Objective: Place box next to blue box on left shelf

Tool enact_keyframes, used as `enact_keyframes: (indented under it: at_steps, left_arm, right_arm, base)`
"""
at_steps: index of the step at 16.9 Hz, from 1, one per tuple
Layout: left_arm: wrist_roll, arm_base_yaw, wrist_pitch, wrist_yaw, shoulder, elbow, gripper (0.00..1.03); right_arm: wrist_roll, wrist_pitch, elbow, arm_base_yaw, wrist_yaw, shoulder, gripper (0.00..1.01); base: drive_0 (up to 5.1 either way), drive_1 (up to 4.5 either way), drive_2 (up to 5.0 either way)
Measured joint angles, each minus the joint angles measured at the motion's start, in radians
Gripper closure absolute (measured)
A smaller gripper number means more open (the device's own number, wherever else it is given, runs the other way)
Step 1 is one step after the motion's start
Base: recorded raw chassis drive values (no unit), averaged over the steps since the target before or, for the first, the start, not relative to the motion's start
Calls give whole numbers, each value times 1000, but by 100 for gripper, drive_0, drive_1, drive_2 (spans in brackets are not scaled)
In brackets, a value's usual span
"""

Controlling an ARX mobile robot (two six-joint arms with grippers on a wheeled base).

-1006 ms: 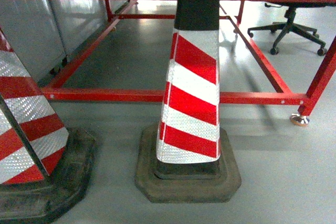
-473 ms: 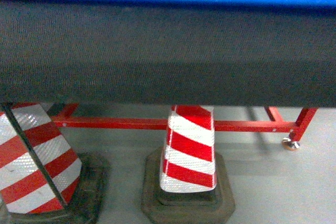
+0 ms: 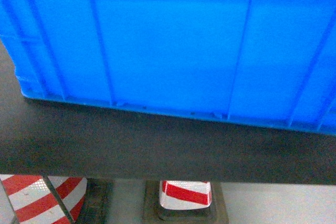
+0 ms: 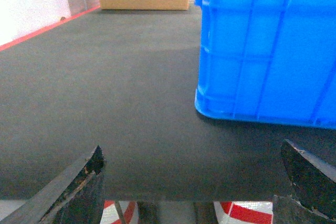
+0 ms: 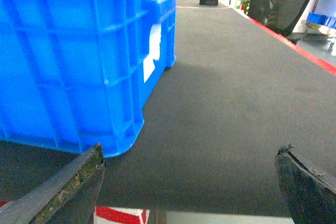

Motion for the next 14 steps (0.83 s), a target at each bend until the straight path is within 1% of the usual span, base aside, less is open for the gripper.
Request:
enact_keyframes:
  at_steps: [14]
  left_arm:
    - [0,0,1,0,0,0,5]
  right_arm:
    - [0,-1,0,0,0,0,3]
  base:
    - [0,0,0]
